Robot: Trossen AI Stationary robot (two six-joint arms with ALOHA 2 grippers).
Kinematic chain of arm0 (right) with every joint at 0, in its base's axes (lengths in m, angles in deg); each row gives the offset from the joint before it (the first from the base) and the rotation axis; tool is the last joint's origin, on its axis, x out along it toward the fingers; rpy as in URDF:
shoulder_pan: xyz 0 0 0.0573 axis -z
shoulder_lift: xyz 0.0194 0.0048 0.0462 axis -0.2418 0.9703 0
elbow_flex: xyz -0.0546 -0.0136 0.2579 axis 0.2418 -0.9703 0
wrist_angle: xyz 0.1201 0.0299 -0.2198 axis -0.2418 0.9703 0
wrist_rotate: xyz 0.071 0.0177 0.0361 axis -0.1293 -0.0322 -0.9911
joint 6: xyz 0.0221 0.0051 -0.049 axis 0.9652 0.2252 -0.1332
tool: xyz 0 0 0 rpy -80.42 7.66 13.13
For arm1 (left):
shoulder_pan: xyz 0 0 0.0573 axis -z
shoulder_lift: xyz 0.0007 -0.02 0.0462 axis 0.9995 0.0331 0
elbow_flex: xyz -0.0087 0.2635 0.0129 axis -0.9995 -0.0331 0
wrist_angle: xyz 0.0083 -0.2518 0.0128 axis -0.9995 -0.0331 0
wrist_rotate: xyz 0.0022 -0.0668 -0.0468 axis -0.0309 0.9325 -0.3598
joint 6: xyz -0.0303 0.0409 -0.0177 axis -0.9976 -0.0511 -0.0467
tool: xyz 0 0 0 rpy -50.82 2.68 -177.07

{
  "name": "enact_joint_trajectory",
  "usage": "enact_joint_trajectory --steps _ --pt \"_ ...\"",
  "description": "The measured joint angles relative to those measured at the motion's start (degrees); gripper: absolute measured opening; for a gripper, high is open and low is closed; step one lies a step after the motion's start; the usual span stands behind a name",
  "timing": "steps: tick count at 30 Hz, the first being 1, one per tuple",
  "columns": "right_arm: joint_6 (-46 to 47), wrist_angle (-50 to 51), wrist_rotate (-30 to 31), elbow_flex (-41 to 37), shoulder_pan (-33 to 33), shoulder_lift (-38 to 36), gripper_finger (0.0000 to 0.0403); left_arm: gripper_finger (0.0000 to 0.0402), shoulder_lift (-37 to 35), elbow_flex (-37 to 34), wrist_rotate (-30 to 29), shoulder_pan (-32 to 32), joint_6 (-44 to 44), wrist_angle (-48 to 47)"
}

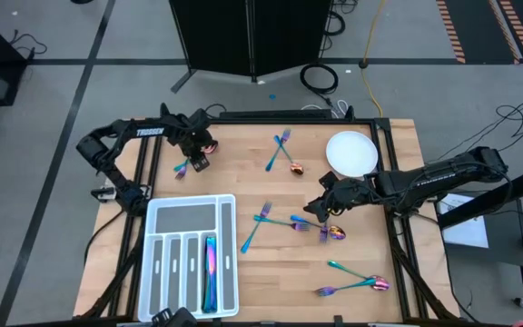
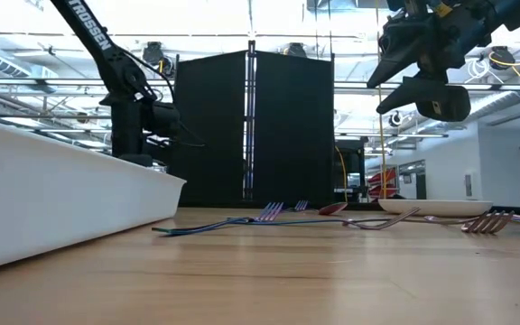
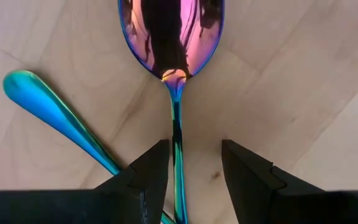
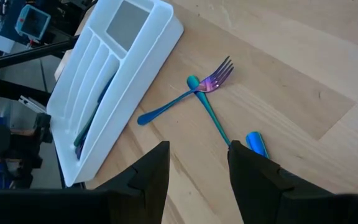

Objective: Sort silverware
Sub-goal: Put the top left iridescent spoon into the cutlery tray

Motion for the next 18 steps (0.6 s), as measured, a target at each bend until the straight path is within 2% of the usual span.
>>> enact_joint_trajectory --steps 4,13,18 --pt "0.0 0.0 0.0 0.0 0.0 0.0 0.0148 0.0127 0.1 -0.1 0.0 0.0 0.0 0.1" --pt "-0.1 0.0 -0.1 0.0 0.0 0.0 0.0148 0.0046 0.2 -0.2 -0.2 0.0 -1.0 0.3" --pt "-0.2 0.0 -0.2 0.0 0.0 0.0 0.0148 0.0028 0.4 1.2 0.3 0.0 -2.4 -0.5"
